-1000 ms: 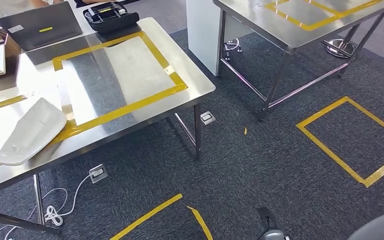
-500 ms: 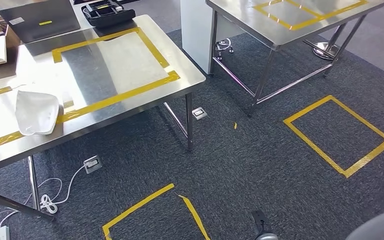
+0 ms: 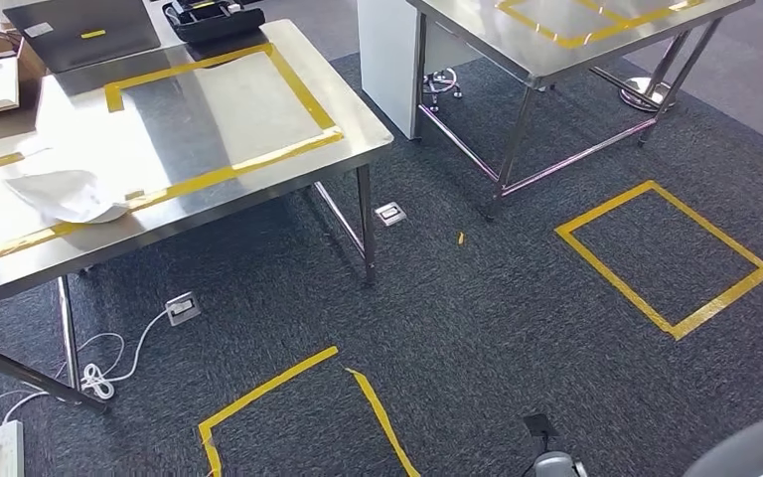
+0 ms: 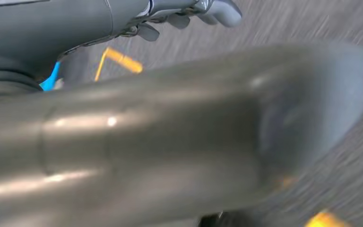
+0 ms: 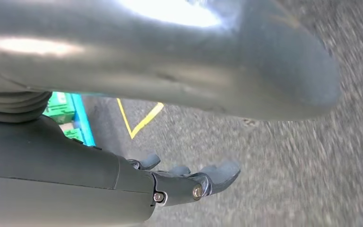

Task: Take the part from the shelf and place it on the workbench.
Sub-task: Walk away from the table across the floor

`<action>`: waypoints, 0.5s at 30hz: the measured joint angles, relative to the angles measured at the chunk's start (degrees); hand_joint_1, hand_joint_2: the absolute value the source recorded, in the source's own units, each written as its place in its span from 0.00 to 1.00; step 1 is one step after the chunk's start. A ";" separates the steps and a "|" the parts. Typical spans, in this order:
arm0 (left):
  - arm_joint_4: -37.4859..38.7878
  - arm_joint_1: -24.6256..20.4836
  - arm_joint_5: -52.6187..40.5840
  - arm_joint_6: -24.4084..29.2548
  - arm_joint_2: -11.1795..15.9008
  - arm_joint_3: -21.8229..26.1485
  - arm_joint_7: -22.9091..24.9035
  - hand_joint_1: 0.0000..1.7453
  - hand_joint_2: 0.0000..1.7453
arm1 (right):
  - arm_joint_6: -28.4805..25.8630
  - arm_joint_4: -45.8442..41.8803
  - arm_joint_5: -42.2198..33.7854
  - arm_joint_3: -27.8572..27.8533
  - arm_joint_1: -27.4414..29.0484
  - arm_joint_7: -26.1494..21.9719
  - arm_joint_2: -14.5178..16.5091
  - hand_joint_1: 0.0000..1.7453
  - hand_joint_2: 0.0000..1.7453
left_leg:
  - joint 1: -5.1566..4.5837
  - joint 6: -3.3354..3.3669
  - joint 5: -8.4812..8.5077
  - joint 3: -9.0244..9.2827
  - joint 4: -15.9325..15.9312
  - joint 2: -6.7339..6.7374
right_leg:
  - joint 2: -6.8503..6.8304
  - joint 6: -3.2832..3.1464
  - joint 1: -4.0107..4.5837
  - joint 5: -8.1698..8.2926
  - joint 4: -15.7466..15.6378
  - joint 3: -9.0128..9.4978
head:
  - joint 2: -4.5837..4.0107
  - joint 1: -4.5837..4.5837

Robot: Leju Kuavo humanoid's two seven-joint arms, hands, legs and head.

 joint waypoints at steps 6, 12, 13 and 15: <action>0.62 -0.86 -5.93 -7.54 -3.29 -0.25 -12.31 0.00 0.00 | 1.44 -0.41 1.28 0.13 -0.12 -2.56 -2.65 0.00 0.00 | -0.64 2.50 -1.03 7.40 -12.11 -0.37 | 0.04 2.64 -0.41 3.09 -0.38 -1.29 | 0.00 -0.09; 0.84 -6.44 -9.27 -12.45 -3.13 -2.37 -16.74 0.00 0.00 | 1.24 -0.44 1.78 0.79 -0.45 -2.12 -3.72 0.00 0.75 | -1.31 4.62 3.49 2.20 -11.98 -0.06 | 0.93 2.80 0.06 -9.25 15.12 -5.08 | 0.00 0.15; 0.86 -7.34 -9.95 -12.86 -3.19 -2.93 -16.30 0.00 0.00 | 1.02 -0.44 1.27 0.76 -0.68 -1.95 -3.84 0.00 1.00 | -1.48 4.63 4.26 1.21 -11.83 -0.06 | 0.96 2.59 0.26 -8.41 16.06 -4.25 | 0.00 0.19; 0.99 -8.32 -10.71 -12.93 -3.64 -3.95 -14.01 0.00 0.00 | 0.68 -0.44 0.27 0.67 -1.07 -1.97 -3.90 0.00 1.00 | -1.71 4.47 5.55 -0.62 -11.34 -0.03 | 1.04 2.00 0.60 -5.18 12.05 0.52 | 0.00 0.24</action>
